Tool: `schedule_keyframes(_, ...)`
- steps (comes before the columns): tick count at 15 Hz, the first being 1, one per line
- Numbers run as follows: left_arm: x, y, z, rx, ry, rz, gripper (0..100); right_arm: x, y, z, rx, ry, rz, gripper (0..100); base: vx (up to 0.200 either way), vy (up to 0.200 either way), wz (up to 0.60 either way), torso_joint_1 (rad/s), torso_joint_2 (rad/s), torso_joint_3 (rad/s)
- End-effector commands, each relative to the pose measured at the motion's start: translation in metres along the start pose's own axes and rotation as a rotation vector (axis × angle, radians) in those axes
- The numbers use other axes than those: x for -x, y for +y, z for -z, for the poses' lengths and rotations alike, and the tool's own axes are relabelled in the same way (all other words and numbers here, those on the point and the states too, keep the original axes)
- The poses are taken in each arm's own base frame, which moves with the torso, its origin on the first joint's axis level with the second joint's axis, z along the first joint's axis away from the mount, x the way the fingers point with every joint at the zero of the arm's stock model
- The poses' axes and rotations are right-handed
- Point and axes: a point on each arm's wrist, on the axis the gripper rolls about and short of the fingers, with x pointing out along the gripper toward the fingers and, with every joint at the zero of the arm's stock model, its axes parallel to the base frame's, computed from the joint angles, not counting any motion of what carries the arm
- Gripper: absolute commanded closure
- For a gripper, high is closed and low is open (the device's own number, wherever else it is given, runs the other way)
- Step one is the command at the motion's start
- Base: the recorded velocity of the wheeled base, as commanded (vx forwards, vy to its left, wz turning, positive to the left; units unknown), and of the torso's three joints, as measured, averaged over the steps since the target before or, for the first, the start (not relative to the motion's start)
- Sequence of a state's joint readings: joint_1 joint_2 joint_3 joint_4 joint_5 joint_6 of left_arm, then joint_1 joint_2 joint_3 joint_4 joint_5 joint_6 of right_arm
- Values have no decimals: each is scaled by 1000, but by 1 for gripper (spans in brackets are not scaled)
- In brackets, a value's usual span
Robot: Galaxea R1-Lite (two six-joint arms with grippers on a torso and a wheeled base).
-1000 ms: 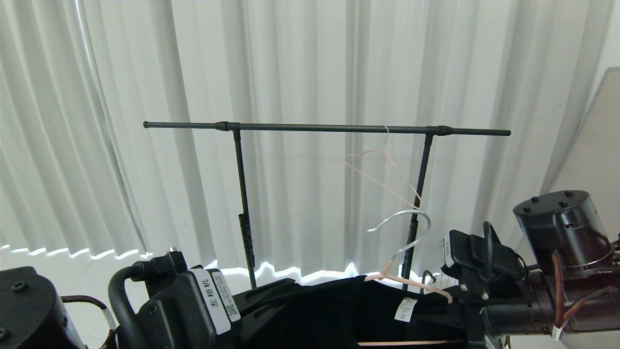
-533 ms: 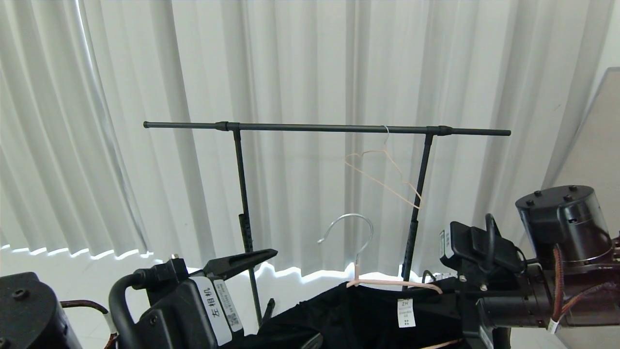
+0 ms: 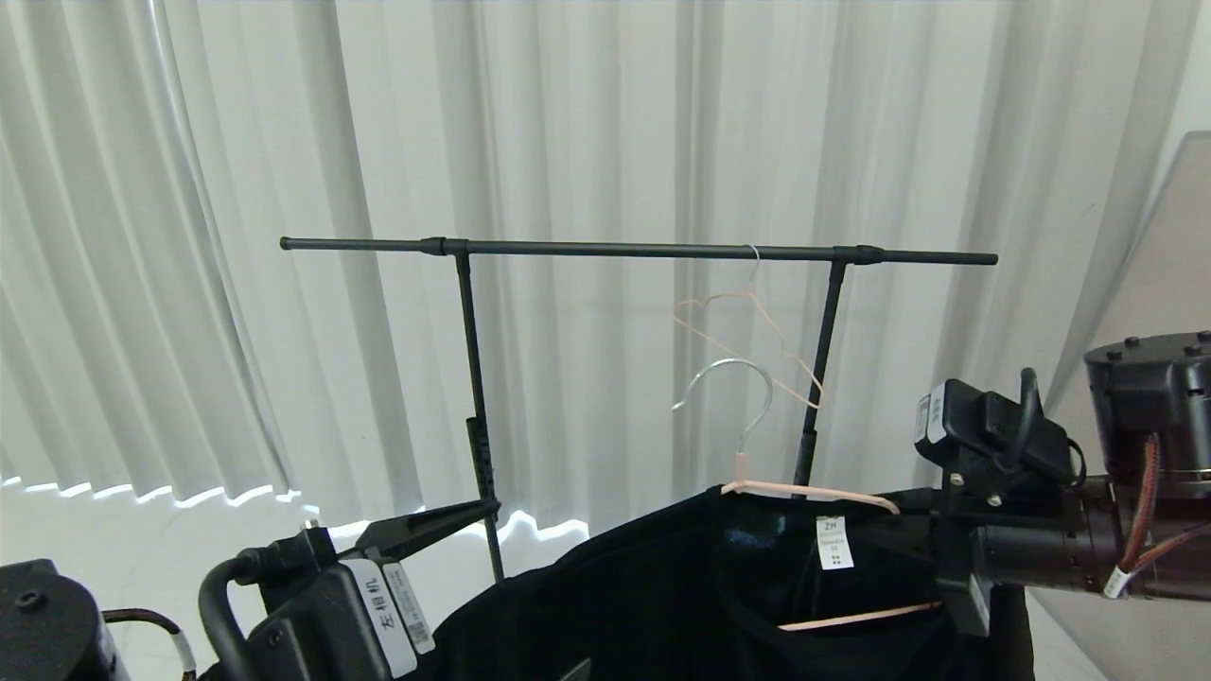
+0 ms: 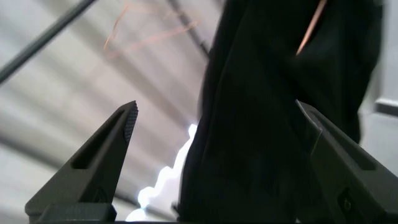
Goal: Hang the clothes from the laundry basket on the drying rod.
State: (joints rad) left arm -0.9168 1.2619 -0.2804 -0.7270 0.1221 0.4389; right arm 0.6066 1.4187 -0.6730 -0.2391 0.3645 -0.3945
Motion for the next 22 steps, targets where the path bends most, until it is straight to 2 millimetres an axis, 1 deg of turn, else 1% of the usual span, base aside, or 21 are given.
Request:
schedule_keyframes(1,14,7,23,31,71,-73,0,10,-5,6,6,-3,42,100,0,0,0,0,0,0)
schedule_keyframes(2,20,9,32,43,101,-102,0,13,-4,6,15,-13,49,100,0,0,0,0,0,0)
schedule_keyframes(3,30,9,48,60,156,-142,0,17,-2,7,25,-32,58,100,0,0,0,0,0,0)
schedule_keyframes(5,44,7,69,92,226,-189,0,23,2,8,37,-58,73,100,0,0,0,0,0,0)
schedule_keyframes(6,47,6,76,113,260,-202,0,27,4,9,40,-67,77,100,0,0,0,0,0,0)
schedule_keyframes(7,46,7,76,121,265,-205,0,29,5,9,41,-70,78,100,0,0,0,0,0,0)
schedule_keyframes(9,39,6,81,144,312,-179,0,37,11,14,48,-77,79,100,0,0,0,0,0,0)
schedule_keyframes(11,37,5,81,148,302,-133,0,42,14,14,54,-90,83,100,0,0,0,0,0,0)
schedule_keyframes(14,37,3,79,152,255,-48,0,44,14,12,58,-98,87,100,0,0,0,0,0,0)
schedule_keyframes(18,33,2,82,160,284,-31,0,46,18,9,72,-117,79,100,0,0,0,0,0,0)
schedule_keyframes(19,31,2,83,161,292,-27,100,47,18,8,73,-120,80,100,0,0,0,0,0,0)
schedule_keyframes(22,29,2,84,160,306,-23,100,48,18,9,74,-123,81,100,0,0,0,0,0,0)
